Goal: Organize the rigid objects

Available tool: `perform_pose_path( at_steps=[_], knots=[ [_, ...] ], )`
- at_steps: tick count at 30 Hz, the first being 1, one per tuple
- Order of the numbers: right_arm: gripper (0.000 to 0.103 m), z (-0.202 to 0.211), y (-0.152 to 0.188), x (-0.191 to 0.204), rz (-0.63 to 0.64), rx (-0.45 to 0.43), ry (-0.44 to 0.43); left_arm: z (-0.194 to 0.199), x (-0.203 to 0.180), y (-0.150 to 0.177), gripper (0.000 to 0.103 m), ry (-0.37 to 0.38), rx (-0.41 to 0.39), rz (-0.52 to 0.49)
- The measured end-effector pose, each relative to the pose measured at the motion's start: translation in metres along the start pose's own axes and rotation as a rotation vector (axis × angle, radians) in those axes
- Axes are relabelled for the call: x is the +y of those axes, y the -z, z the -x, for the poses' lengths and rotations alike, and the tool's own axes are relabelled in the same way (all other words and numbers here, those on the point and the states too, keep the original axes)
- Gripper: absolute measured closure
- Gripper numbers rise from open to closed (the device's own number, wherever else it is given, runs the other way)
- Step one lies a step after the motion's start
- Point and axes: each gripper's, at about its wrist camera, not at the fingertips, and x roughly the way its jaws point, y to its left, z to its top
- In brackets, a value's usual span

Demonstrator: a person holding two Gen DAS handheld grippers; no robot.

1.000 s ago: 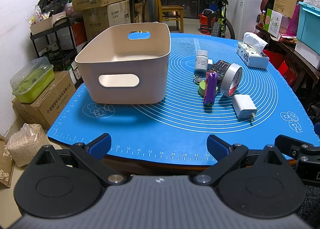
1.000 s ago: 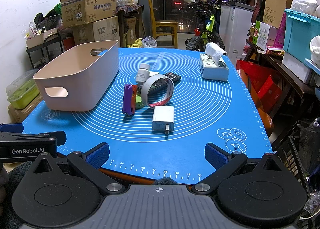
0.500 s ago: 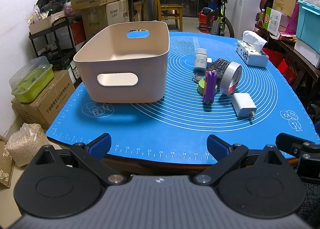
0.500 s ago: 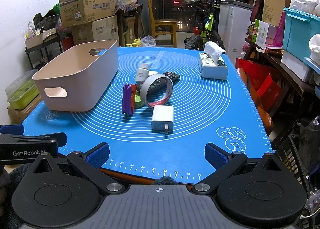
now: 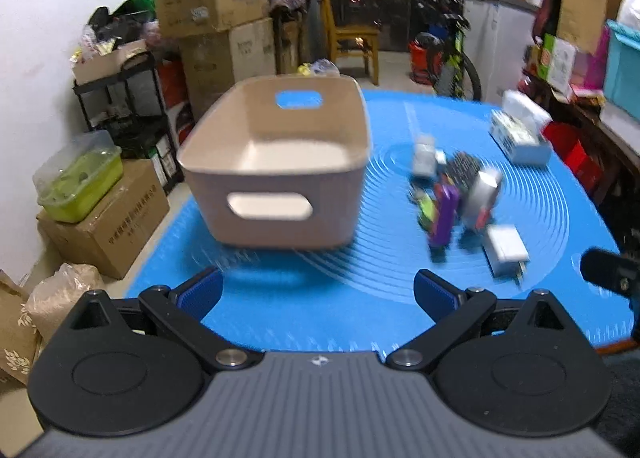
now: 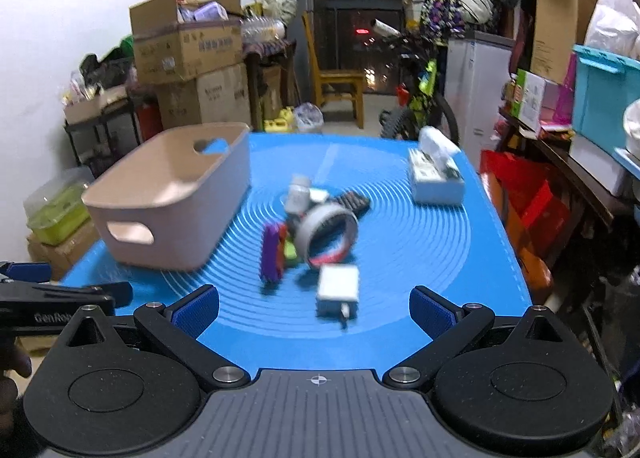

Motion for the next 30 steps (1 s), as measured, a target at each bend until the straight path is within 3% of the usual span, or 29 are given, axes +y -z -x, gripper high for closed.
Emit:
perform_pose_path(
  at_steps=[9,12,17,22,25,30],
  knots=[
    [0.002,-0.043,-0.039,0.013,0.013,0.009,0.010,-0.034,0.051,-0.066,0.003,-0.051,0.027,0.001],
    [0.002,-0.066,-0.045,0.016,0.046,0.035,0.039,-0.056,0.068,-0.082,0.003,-0.032,0.052,-0.018],
    [0.002,-0.104,-0.037,0.016,0.119,0.108,0.081,-0.102,0.092,-0.100,0.003,-0.007,0.139,0.007],
    [0.002,-0.135,-0.027,0.006,0.100,0.200,0.081,-0.148,0.108,-0.108,0.003,-0.036,0.204,0.021],
    [0.002,-0.150,-0.022,0.003,0.098,0.242,0.083,-0.169,0.116,-0.104,0.022,-0.017,0.279,0.034],
    [0.002,-0.170,-0.015,-0.001,0.083,0.298,0.053,-0.188,0.126,-0.102,0.026,0.005,0.332,0.056]
  ],
)
